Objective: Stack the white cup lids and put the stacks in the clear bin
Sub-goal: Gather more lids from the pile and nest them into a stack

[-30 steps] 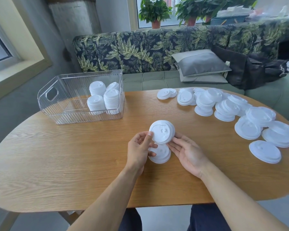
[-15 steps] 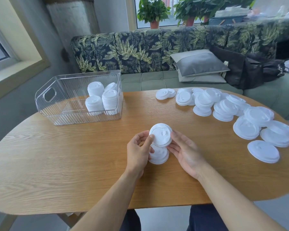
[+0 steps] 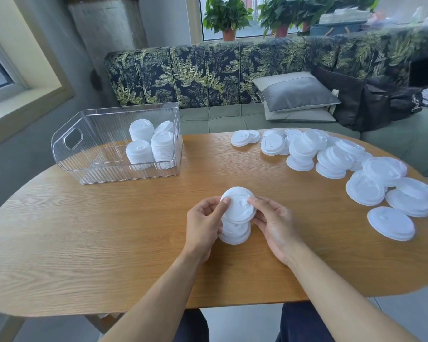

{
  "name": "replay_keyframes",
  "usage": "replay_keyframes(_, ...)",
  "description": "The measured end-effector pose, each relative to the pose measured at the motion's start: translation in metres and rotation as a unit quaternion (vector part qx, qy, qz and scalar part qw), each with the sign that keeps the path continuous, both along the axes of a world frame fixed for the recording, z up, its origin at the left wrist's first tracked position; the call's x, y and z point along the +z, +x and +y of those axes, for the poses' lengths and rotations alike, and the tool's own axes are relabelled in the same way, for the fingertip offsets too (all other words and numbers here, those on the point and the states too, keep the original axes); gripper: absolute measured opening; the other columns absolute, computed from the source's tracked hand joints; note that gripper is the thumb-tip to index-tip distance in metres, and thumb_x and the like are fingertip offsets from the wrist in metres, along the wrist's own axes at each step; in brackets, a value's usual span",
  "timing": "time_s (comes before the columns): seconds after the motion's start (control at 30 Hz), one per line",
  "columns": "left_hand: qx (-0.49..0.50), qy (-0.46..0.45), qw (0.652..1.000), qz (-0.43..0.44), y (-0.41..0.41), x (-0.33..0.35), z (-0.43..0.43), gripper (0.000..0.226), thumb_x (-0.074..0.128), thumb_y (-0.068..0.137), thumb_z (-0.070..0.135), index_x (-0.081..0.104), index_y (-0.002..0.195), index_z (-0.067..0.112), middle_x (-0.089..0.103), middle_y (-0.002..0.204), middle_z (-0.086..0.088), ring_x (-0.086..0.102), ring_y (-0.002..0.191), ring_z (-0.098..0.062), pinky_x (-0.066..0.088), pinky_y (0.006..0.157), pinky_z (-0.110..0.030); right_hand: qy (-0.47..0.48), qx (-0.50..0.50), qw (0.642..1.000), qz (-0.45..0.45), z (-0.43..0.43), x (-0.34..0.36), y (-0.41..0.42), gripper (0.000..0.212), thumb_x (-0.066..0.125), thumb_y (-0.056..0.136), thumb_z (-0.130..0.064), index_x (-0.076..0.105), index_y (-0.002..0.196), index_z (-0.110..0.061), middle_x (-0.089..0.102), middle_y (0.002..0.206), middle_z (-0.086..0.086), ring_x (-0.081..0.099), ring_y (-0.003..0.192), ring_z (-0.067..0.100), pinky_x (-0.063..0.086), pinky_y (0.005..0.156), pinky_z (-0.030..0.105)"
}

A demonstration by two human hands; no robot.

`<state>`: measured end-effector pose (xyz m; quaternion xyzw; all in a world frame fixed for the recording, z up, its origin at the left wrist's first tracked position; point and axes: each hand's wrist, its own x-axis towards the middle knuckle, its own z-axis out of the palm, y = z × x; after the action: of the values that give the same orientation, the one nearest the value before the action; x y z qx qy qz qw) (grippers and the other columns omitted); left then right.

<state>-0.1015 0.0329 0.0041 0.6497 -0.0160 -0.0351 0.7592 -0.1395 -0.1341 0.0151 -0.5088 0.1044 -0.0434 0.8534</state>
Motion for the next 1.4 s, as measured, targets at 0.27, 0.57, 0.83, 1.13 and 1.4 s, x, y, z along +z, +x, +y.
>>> replay_keyframes(0.27, 0.060, -0.065, 0.995, 0.054, 0.007, 0.003, 0.011, 0.031, 0.076, 0.094, 0.036, 0.073, 0.103, 0.007, 0.052, 0.053, 0.001, 0.045, 0.043, -0.010, 0.037, 0.041, -0.020, -0.394, -0.042, 0.918, -0.020, 0.001, -0.008, -0.009, 0.043, 0.078, 0.081, -0.041, 0.072, 0.122, -0.028, 0.067, 0.128, -0.017, 0.056, 0.126, 0.001, 0.044, 0.113, 0.033)
replay_keyframes(0.57, 0.072, -0.076, 0.992, 0.067, 0.008, 0.005, 0.013, 0.027, 0.074, 0.095, 0.038, 0.075, 0.095, 0.011, 0.049, 0.052, 0.001, 0.044, 0.043, -0.010, 0.035, 0.040, -0.020, -0.644, 0.053, 0.762, -0.036, 0.003, -0.009, -0.013, 0.086, 0.082, 0.063, -0.071, 0.058, 0.137, -0.034, 0.051, 0.140, -0.017, 0.034, 0.136, 0.007, 0.029, 0.117, 0.033)
replay_keyframes(0.83, 0.010, 0.001, 1.000, 0.028, 0.004, 0.005, 0.007, 0.028, 0.073, 0.096, 0.040, 0.076, 0.097, 0.013, 0.053, 0.054, 0.004, 0.046, 0.046, -0.008, 0.037, 0.043, -0.020, -0.302, -0.038, 0.953, -0.003, -0.008, -0.004, -0.003, 0.090, 0.093, 0.070, -0.003, 0.053, 0.143, -0.035, 0.071, 0.125, -0.013, 0.070, 0.111, 0.003, 0.056, 0.086, 0.020)
replay_keyframes(1.13, 0.007, 0.015, 1.000, 0.011, 0.002, 0.006, 0.000, 0.030, 0.070, 0.098, 0.036, 0.072, 0.111, 0.009, 0.066, 0.069, 0.003, 0.051, 0.049, -0.011, 0.042, 0.044, -0.022, -0.251, 0.032, 0.967, 0.023, -0.010, 0.003, -0.002, 0.077, 0.085, 0.076, 0.002, 0.056, 0.140, -0.029, 0.080, 0.109, 0.000, 0.074, 0.109, 0.015, 0.056, 0.100, 0.034)
replay_keyframes(1.4, -0.001, 0.055, 0.998, -0.025, 0.001, 0.000, 0.000, 0.027, 0.067, 0.101, 0.041, 0.068, 0.109, 0.015, 0.072, 0.075, 0.001, 0.055, 0.048, -0.015, 0.045, 0.042, -0.026, -0.290, 0.103, 0.951, 0.008, -0.008, 0.006, -0.002, 0.070, 0.065, 0.091, 0.003, 0.051, 0.149, -0.033, 0.079, 0.112, -0.006, 0.069, 0.116, 0.010, 0.048, 0.104, 0.030)
